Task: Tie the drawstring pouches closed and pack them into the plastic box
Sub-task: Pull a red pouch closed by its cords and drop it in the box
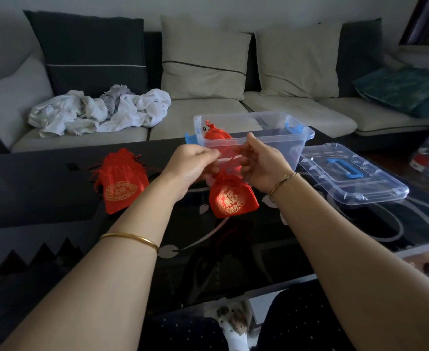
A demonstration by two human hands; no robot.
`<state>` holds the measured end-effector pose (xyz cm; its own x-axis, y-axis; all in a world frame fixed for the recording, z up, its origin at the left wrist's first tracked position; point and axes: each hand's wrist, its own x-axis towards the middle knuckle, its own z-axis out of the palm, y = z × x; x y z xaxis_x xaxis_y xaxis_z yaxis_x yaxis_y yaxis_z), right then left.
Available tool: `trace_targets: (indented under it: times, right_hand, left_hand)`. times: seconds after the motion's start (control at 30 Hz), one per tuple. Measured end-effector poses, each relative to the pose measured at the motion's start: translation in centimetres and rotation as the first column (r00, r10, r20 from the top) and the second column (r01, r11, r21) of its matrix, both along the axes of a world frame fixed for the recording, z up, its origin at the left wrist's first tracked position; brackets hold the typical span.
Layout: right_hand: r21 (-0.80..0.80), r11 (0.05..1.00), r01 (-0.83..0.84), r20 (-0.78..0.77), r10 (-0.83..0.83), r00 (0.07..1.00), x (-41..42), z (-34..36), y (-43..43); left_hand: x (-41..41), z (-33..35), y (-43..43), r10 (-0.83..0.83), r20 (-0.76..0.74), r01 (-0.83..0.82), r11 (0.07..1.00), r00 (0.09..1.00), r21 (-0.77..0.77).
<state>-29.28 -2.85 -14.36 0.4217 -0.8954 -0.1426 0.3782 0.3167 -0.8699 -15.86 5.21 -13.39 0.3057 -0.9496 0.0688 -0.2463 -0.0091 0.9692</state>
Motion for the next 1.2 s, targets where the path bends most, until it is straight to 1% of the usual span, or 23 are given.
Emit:
trace_targets:
  times: [0.1,0.2,0.27,0.37,0.4,0.47,0.53,0.57,0.63,0.67,0.73,0.93,1.13,1.2]
  right_hand:
    - [-0.145,0.989,-0.028,-0.047,0.021,0.999,0.5,0.8,0.9]
    - [-0.254,0.966,-0.054,-0.11,0.027,0.994,1.0,1.0,1.4]
    - [-0.273,0.959,-0.07,-0.186,0.019,0.982,1.1,1.1,1.4]
    - [-0.266,0.955,-0.127,-0.401,0.01,0.916,0.9,1.1,1.6]
    - [-0.256,0.957,-0.137,-0.427,0.016,0.904,0.9,1.1,1.7]
    - [-0.258,0.955,-0.143,-0.4,0.029,0.916,0.8,1.3,1.9]
    - [-0.336,0.927,-0.167,-0.401,0.019,0.916,0.8,1.3,2.1]
    - [-0.407,0.894,-0.188,-0.437,-0.01,0.9,0.7,1.1,2.1]
    - [-0.566,0.788,-0.243,-0.534,-0.125,0.836,0.8,0.7,2.0]
    - [-0.624,0.733,-0.272,-0.565,-0.182,0.805,0.8,0.6,2.0]
    - [-0.688,0.658,-0.306,-0.586,-0.255,0.769,0.9,0.5,2.1]
    - [-0.773,0.531,-0.346,-0.58,-0.374,0.723,0.9,0.4,2.2]
    - [-0.811,0.317,-0.493,-0.58,-0.554,0.597,1.5,0.7,2.2]
    - [-0.803,0.279,-0.527,-0.576,-0.591,0.565,1.7,0.6,2.3]
  left_hand:
    - [-0.3,0.0,0.0,-0.057,0.126,0.054,0.998,0.99,0.025]
    - [-0.5,0.1,-0.1,-0.071,0.143,0.067,0.997,0.987,0.03]
    - [-0.5,0.0,-0.1,-0.065,0.107,0.062,0.998,0.992,0.029]
    - [-0.3,-0.1,0.0,-0.032,0.011,0.031,0.999,0.999,0.034]
    - [-0.2,-0.1,0.0,-0.02,-0.014,0.02,0.999,1.0,0.035]
    - [0.0,-0.1,-0.1,0.004,-0.051,-0.002,0.999,0.999,0.033]
    - [0.0,-0.2,-0.1,0.043,-0.057,-0.041,0.999,0.997,0.029]
    - [-0.1,-0.2,-0.1,0.062,-0.05,-0.061,0.998,0.997,0.029]
    - [-0.2,-0.4,-0.1,0.096,-0.04,-0.095,0.995,0.995,0.025]
    - [-0.2,-0.4,-0.1,0.113,-0.036,-0.113,0.993,0.993,0.023]
    - [-0.1,-0.5,-0.2,0.145,-0.035,-0.144,0.989,0.989,0.022]
    - [-0.4,-0.3,-0.4,0.193,-0.026,-0.192,0.981,0.981,0.025]
    - [-0.4,-0.1,-0.3,0.222,-0.041,-0.22,0.974,0.974,0.052]
    - [-0.4,0.1,-0.2,0.227,-0.056,-0.224,0.973,0.972,0.06]
